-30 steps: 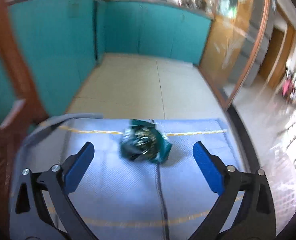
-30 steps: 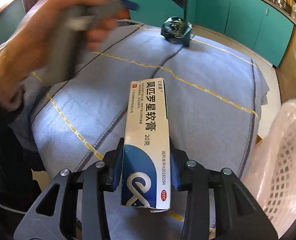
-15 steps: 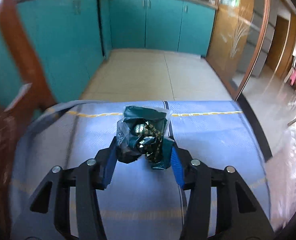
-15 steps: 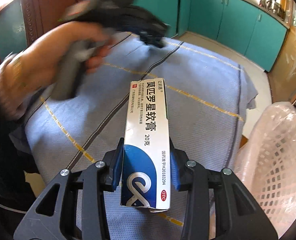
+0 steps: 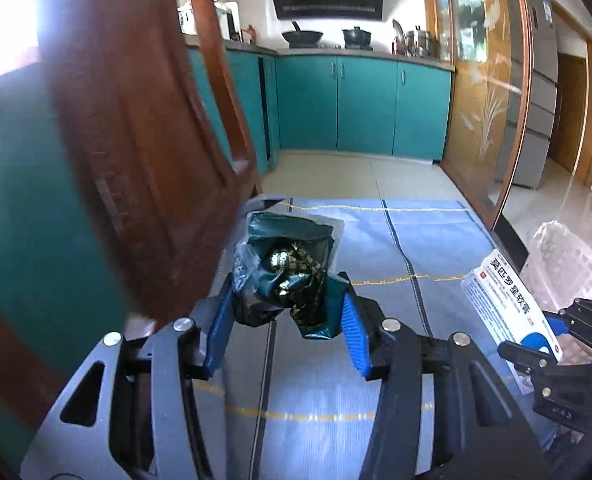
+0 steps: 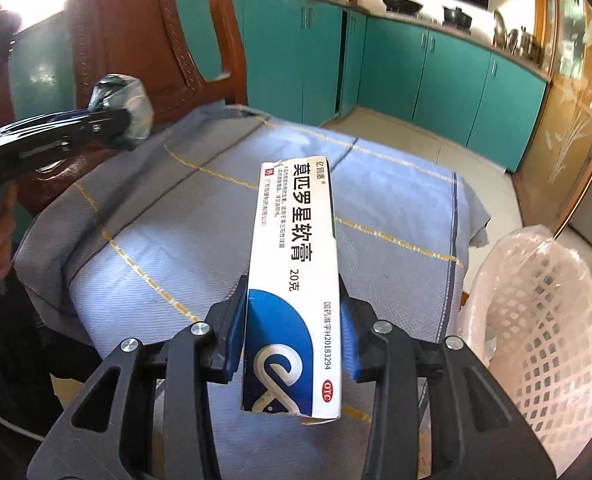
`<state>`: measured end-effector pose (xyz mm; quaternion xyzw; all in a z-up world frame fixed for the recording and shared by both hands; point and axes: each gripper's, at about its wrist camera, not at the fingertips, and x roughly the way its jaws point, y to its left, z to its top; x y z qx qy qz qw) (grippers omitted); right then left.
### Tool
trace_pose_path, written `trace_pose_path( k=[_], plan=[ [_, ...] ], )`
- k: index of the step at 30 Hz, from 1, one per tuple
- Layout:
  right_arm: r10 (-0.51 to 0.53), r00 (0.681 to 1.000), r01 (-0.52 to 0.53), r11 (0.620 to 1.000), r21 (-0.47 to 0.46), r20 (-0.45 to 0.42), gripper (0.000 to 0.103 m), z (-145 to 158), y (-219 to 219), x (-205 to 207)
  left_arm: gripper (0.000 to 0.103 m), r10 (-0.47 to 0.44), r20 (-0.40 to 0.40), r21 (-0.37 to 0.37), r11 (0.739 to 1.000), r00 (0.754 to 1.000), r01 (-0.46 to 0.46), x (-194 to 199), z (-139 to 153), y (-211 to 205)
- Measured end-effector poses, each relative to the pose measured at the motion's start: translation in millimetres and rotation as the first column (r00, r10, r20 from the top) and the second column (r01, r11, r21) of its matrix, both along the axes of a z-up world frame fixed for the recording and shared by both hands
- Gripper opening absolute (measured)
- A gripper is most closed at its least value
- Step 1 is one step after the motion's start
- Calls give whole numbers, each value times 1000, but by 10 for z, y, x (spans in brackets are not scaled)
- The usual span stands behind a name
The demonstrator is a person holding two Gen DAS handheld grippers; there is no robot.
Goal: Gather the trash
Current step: 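Lift the green bag and medicine box and carry both over the basket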
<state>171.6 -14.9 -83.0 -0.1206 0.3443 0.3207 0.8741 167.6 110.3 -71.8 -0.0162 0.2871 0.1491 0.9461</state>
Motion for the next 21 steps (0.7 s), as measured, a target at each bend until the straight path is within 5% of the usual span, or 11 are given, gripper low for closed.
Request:
trace_pose_path(
  k=[21],
  plan=[
    [-77,996,74,995,67,42,40,131,-326,-168,50,-62,51,17,998,997,61,-423,217,-441]
  ],
)
